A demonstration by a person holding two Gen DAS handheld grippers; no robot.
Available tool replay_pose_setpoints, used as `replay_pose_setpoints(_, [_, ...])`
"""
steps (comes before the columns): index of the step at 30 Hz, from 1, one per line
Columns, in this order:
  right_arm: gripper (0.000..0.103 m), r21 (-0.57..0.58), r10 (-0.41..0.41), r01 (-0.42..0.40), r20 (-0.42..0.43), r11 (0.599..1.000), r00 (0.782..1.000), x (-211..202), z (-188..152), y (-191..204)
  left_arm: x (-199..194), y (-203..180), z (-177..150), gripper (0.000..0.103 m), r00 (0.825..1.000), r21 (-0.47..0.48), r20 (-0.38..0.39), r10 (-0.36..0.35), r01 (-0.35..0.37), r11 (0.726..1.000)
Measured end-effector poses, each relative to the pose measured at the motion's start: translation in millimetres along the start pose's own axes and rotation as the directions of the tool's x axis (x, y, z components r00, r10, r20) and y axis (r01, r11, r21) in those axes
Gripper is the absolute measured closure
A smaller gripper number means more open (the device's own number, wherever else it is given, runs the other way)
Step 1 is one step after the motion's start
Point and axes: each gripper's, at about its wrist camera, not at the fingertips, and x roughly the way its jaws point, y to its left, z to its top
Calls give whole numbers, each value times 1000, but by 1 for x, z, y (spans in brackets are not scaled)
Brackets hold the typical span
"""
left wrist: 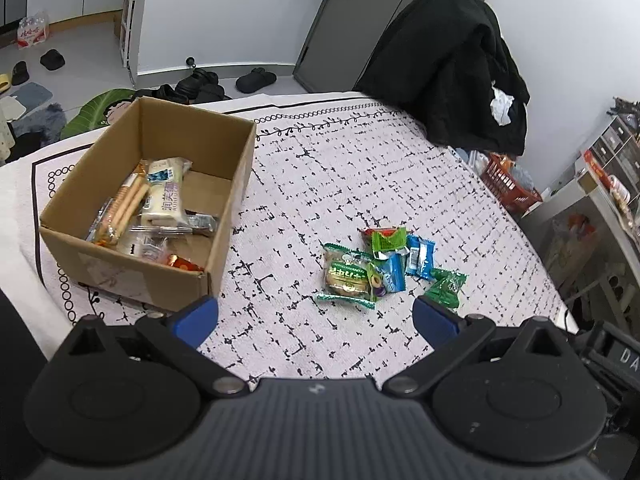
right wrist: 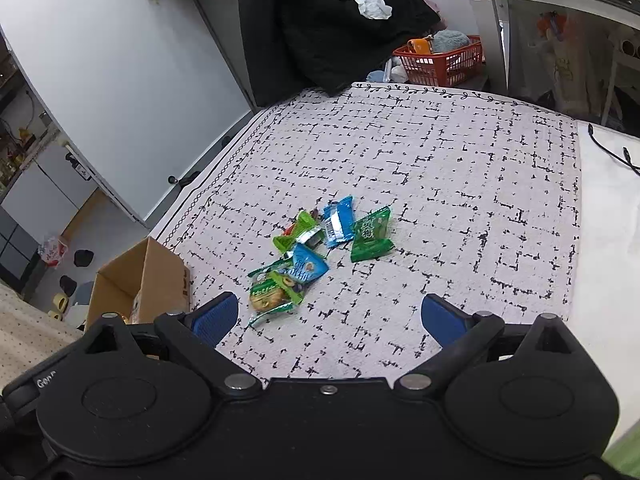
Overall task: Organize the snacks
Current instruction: 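Move both open tools back to the remaining candy pile, then grasp the round green-wrapped biscuit with the left tool while the right tool grasps the green candy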
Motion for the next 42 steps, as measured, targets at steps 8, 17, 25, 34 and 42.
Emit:
replay_pose_setpoints(8, [4,19,0,0,-14,1000,1000,14,9,-12,15,-13,1,0,1000,2,-21,17,-17,1000])
replay_pose_setpoints(17, [4,41,0,2,-55,999,999,38,10,-23,36,-20,-1,1,999,7,-37,33,-33,999])
replay_pose_setpoints(25, [6,53,17,-13,-76,999,997,58,18,-26,56,-20,-3,2,999,-13,-24,21,-22,1000])
replay_pose_setpoints(34, [20,66,6,1,-112,998,994,91,28,-34,89,-25,-2,9,1000,-20,-14,-6,6,1000])
replay_pose_setpoints(42, [29,81,7,4,-130,997,992,125,36,-41,132,-25,-3,34,997,-25,-72,26,-28,999])
